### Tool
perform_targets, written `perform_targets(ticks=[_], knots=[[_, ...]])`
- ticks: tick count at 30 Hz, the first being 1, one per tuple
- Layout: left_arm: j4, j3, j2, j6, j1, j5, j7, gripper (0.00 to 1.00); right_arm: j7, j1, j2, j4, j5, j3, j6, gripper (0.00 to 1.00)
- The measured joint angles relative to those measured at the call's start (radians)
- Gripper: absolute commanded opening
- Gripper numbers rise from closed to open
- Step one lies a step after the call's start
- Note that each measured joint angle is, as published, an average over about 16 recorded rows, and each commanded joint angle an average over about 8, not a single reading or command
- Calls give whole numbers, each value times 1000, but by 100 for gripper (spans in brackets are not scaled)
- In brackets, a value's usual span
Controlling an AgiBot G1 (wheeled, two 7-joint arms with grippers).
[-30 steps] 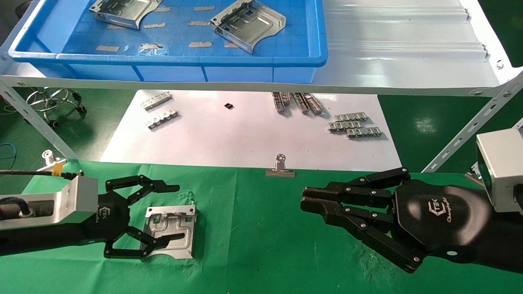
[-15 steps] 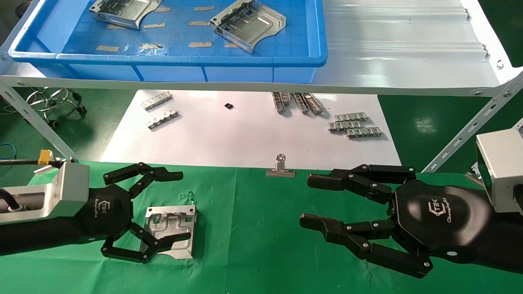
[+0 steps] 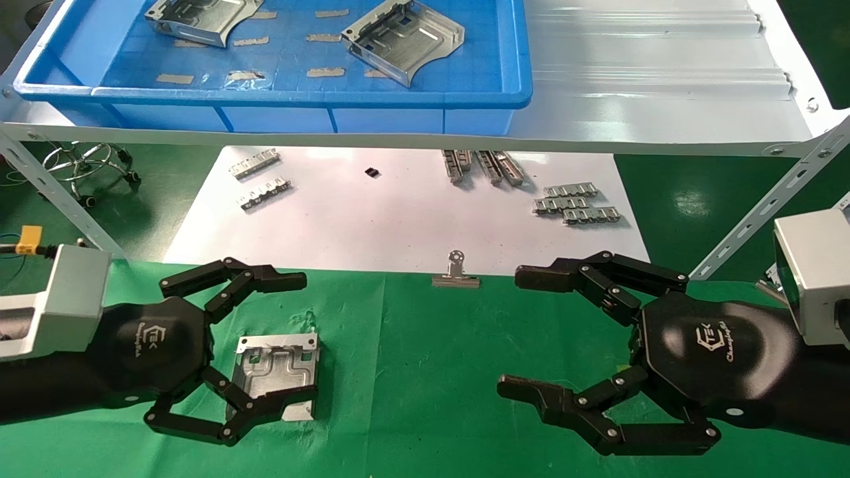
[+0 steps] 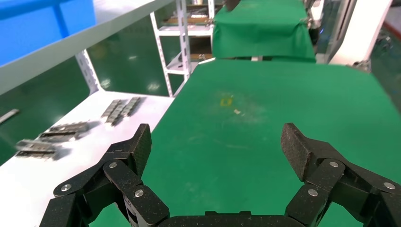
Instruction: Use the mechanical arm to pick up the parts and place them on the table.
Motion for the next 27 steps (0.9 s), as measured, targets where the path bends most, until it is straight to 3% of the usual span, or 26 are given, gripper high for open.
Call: perform_targets(ticks=[17, 27], knots=[[-169, -128, -25, 25, 85, -62, -202, 100, 0, 0, 0, 0, 0, 0, 0, 100], [-212, -160, -31, 31, 107, -78, -250, 100, 0, 0, 0, 0, 0, 0, 0, 100]])
